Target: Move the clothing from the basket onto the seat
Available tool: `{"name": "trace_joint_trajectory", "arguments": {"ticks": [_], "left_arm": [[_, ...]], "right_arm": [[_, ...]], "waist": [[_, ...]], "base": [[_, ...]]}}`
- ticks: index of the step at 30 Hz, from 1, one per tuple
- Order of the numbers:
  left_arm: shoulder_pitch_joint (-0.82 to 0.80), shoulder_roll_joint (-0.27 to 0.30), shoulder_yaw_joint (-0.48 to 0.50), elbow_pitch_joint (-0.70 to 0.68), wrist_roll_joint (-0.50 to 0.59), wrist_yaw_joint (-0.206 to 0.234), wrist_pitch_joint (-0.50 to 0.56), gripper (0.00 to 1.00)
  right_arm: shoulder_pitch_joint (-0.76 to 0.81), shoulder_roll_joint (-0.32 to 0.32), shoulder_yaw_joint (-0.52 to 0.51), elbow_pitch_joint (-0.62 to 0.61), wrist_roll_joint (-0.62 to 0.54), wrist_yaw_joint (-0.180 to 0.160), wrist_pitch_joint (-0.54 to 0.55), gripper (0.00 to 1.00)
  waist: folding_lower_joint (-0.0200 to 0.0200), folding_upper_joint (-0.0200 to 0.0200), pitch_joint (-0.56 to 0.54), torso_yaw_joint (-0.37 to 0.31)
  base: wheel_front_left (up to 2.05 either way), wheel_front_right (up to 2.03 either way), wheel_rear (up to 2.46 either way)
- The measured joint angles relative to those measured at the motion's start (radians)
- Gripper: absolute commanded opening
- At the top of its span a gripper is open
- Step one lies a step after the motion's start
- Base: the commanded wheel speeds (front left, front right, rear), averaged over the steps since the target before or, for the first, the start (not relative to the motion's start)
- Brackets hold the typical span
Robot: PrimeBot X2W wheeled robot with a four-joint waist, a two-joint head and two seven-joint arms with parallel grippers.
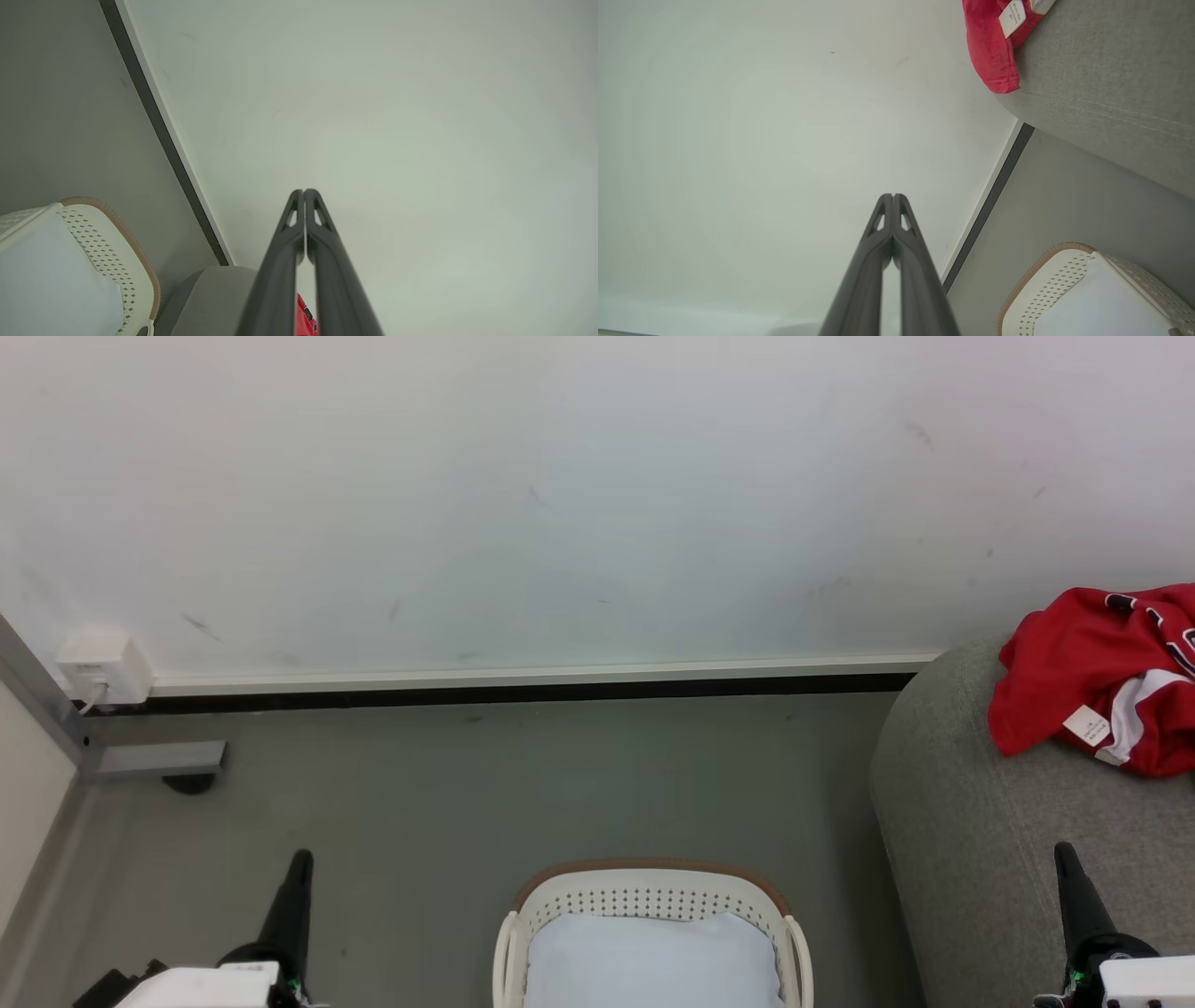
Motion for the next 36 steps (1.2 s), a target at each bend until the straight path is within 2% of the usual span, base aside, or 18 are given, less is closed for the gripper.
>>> {"name": "trace_joint_trajectory", "arguments": {"ticks": [21,36], "left_arm": [[-0.015,0.001,0.017,-0.013,-0.137,-0.005,0.036,0.00],[-0.016,0.002,0.017,-0.013,-0.138,-0.006,0.036,0.00]], "right_arm": [[-0.014,-0.002,-0.011,-0.016,0.159,0.000,0.035,0.00],[-0.014,-0.002,-0.011,-0.016,0.163,0.000,0.035,0.00]], "waist": [[0.0000,0.0000,0.012,-0.002],[0.0000,0.0000,0.012,-0.002]], "base": [[0.00,0.00,0.00],[0.00,0.00,0.00]]}}
